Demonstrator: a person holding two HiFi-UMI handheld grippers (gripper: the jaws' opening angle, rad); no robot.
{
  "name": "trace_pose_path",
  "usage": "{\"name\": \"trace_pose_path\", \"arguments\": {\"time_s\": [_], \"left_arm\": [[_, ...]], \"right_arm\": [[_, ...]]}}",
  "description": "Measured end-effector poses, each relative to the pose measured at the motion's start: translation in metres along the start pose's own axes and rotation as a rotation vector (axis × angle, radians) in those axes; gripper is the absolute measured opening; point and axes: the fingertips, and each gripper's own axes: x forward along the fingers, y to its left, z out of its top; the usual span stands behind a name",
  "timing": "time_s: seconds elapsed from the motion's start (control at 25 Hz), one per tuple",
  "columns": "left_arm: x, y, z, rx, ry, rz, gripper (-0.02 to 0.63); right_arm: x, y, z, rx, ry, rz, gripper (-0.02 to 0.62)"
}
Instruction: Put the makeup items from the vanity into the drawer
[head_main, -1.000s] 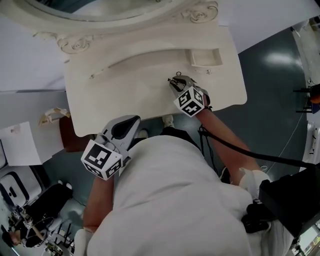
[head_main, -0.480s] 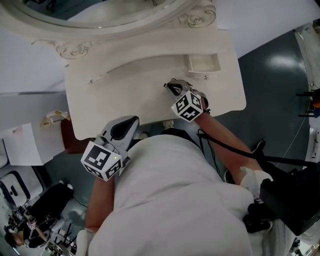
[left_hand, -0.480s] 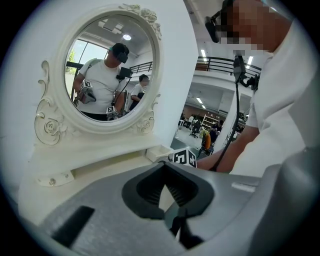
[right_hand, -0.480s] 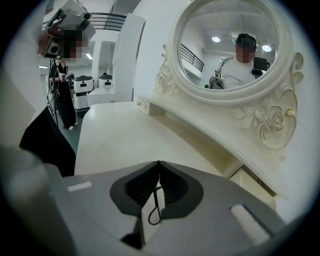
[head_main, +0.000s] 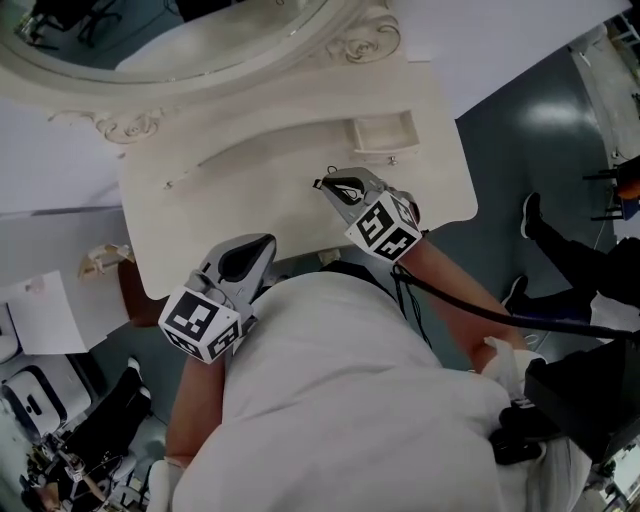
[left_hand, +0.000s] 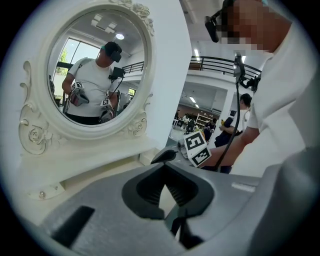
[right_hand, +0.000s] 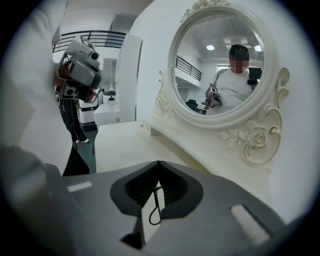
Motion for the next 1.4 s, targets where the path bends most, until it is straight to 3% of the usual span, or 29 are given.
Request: {"name": "trace_pose_path", "arguments": {"time_s": [0.2,0.6,1.4], "left_arm": [[0.007,-0.005,0.010,0.016,0.000,-0.031,-0.002],[0.019,-0.006,0.009,0.019,-0.005,0.004,-0.002],[0.022,0.003,0.006,-0.022,0.009,0.079,-0.002]], "right_arm": [[-0.033,-0.031,0.009,-0.012,0.000,-0.036,0.011],[-0.054,-0.115,-0.028,-0.108,0.055,-0.090,0.012],[-0.004,-0.152,-0.112,-0.213,0.290,0.052,0.012]]}}
